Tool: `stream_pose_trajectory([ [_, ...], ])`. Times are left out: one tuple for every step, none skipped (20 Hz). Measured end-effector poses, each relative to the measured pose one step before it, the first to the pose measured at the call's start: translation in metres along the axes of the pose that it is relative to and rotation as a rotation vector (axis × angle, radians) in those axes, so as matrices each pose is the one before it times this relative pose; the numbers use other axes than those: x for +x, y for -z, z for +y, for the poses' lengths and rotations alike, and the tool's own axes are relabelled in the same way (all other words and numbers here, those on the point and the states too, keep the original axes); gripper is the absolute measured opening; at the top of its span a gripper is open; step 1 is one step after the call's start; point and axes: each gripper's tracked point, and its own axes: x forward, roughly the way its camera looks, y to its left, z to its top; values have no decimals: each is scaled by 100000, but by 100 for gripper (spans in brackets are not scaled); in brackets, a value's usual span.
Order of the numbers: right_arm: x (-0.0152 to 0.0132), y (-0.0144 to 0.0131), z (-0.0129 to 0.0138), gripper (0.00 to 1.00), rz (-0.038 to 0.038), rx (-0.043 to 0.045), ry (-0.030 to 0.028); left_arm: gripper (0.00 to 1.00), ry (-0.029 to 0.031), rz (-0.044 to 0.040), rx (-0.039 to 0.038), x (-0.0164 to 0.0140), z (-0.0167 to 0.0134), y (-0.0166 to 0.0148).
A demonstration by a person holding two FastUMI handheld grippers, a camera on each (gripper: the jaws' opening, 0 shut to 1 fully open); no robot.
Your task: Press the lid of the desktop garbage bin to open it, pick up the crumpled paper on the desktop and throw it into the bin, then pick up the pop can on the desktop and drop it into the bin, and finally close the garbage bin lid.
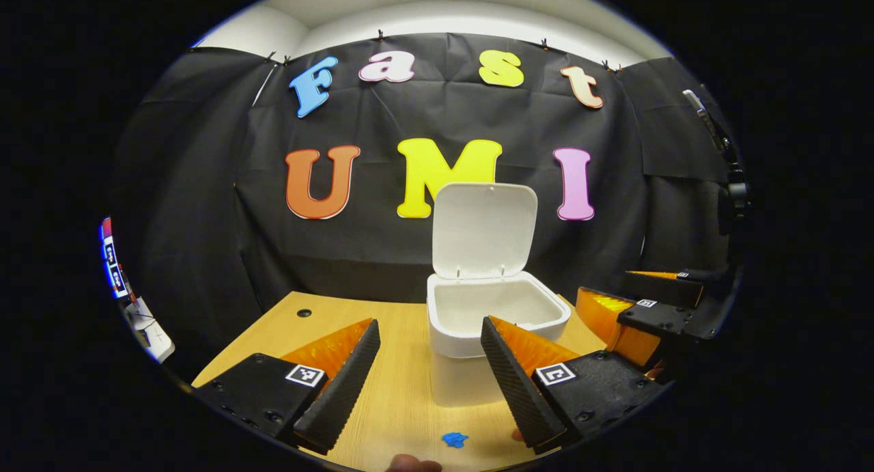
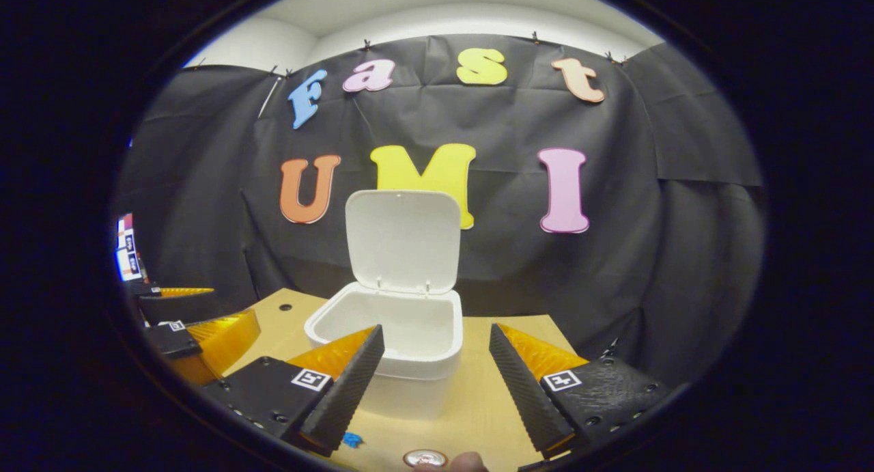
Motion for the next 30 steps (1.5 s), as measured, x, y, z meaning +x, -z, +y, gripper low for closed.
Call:
stream_pose_trajectory([
  [-165,760,-351,98,1290,-204,692,96,212,2882,494,85,-145,1248],
  [-180,802,-431,98,1599,-178,743,96,311,3471,396,87,-151,1385],
  [-160,753,-278,98,1627,-49,738,96,790,3087,-98,167,-229,1471],
  [-72,910,-459,98,1819,-14,1072,96,680,3424,-257,125,-365,1421],
  [-157,866,-447,97,1821,80,1023,96,1065,3692,-672,339,-283,1412],
  [-174,768,-358,97,1707,209,793,96,445,3785,-995,174,-260,1316],
  [-190,738,-319,98,1313,106,671,97,498,3083,-1168,178,-200,1200],
  [-46,579,-352,98,1436,-138,630,97,534,2836,-1067,264,-202,1049],
  [-64,680,-316,98,1158,3,564,97,419,2958,-1103,312,-160,1214],
  [21,570,-295,98,1114,211,536,96,140,2692,-948,453,-170,1169],
  [87,573,-217,98,1288,282,301,100,-147,3060,-523,533,-66,973],
  [57,648,-141,98,1492,178,113,97,-5,2237,-626,494,-135,811],
  [42,625,-66,98,1545,42,27,97,-64,2391,-557,516,-204,819],
  [0,509,-53,97,1270,-314,37,97,71,2094,-474,303,-124,838],
  [-39,490,-50,97,728,-471,138,98,136,2409,-573,502,-84,914],
  [-59,379,-106,97,505,-589,153,97,410,2825,-585,432,-50,669],
  [-6,536,-198,96,553,-389,302,97,344,2447,-565,206,259,285],
  [17,357,-169,95,817,-334,250,97,239,2614,-870,194,317,421],
  [-11,499,-159,96,1005,-236,350,97,-167,2253,-586,432,230,703],
  [-24,477,-189,96,1240,-34,280,98,-304,2059,-384,431,131,589],
  [23,487,-224,97,1279,147,313,98,-381,1677,-101,540,-71,901],
  [24,255,-204,98,961,208,268,97,-457,1225,368,420,247,390],
  [-55,297,-235,98,658,19,382,97,-190,1327,470,617,-2,621],
  [-8,48,-139,96,440,-73,275,97,-361,872,376,644,-100,583],
  [29,157,-40,96,556,-91,92,97,-797,1281,514,721,-6,839],
  [47,111,66,96,617,-314,-42,97,-703,1896,206,357,184,525],
  [41,146,22,96,502,-412,-99,97,-257,1486,-129,382,133,501],
  [-38,106,-6,96,173,-352,-341,98,129,860,157,304,56,233],
  [-38,97,-84,96,325,-440,-241,97,213,379,747,367,54,230],
  [22,55,-1,96,382,-368,-284,97,-72,272,1229,405,55,100],
])
